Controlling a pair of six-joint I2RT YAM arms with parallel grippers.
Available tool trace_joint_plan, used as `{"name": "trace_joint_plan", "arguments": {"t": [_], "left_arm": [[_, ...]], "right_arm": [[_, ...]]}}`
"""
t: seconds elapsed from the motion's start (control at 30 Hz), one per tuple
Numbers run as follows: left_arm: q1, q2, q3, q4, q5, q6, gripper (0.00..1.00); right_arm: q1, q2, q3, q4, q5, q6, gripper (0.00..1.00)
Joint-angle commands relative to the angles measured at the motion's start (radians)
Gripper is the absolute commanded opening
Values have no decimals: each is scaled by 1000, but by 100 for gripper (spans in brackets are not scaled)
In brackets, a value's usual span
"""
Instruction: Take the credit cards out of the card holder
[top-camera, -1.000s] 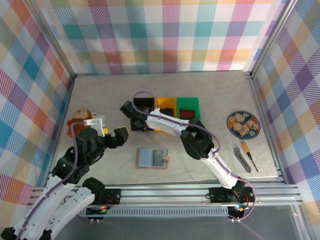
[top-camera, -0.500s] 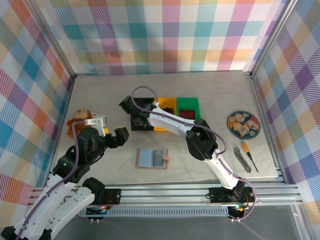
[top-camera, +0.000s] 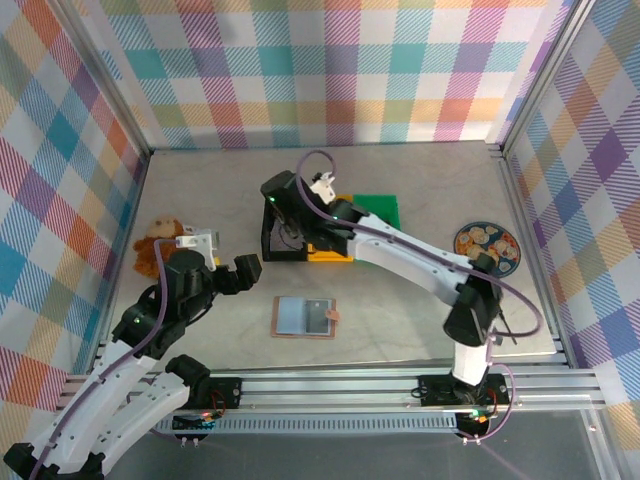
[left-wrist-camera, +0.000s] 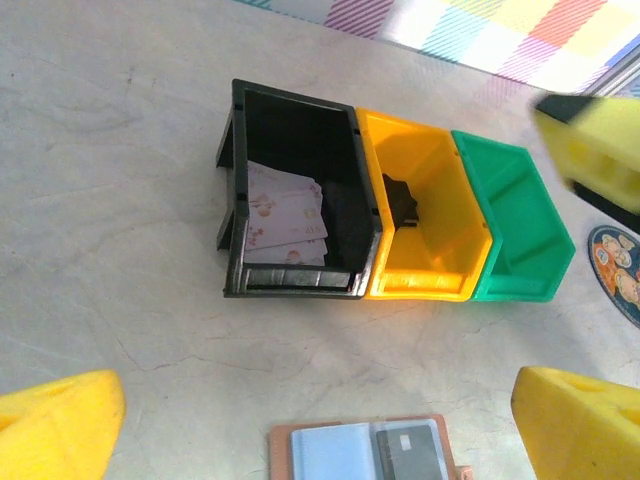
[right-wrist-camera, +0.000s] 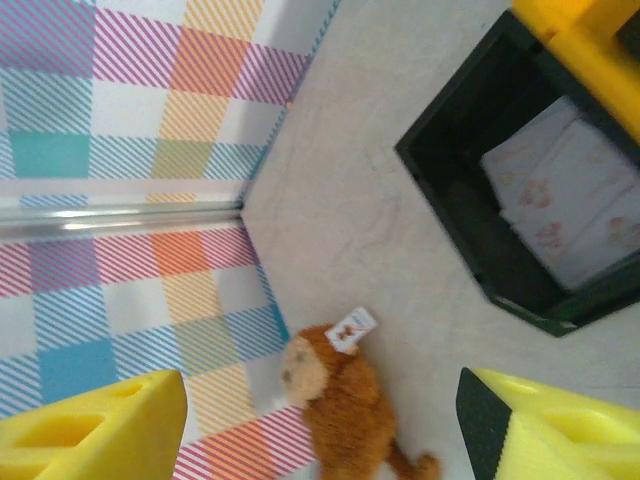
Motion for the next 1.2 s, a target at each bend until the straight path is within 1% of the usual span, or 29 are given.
{"name": "trace_joint_plan", "arguments": {"t": [0.0, 0.2, 0.33, 0.43, 0.53, 0.67, 0.7, 0.8, 0.87, 0.97, 1.07, 1.17], "left_arm": [[5, 20, 26, -14, 20, 5, 99], [5, 44, 49, -26, 40, -12, 100], [3, 73, 71, -58, 71, -28, 100], [2, 99, 89, -97, 68, -50, 100], [2, 118, 93, -133, 53, -93, 100], [-1, 139, 67, -154, 26, -145, 100], [-3, 145, 54, -152, 25, -158, 100], [-10, 164, 16, -133, 25, -210, 100], [-16, 177, -4, -120, 24, -239, 100], [-28, 211, -22, -114, 13, -267, 100], [-44, 249, -41, -91, 5, -283, 100], [-54, 286, -44, -86, -7, -292, 100]], "right_arm": [[3, -118, -136, 9, -29, -193, 73], [3, -360, -425, 9, -131, -400, 75], [3, -471, -567, -52, -202, -492, 80], [19, -518, -620, -155, -218, -504, 84], [59, -574, -699, -195, -197, -479, 87], [116, -630, -777, -206, -158, -444, 92], [131, -636, -789, -196, -151, -441, 97], [151, -622, -794, -183, -179, -461, 98], [162, -601, -784, -175, -209, -481, 97], [174, -564, -757, -190, -211, -491, 96], [174, -534, -749, -150, -235, -537, 95], [174, -507, -733, -137, -226, -555, 92]]}}
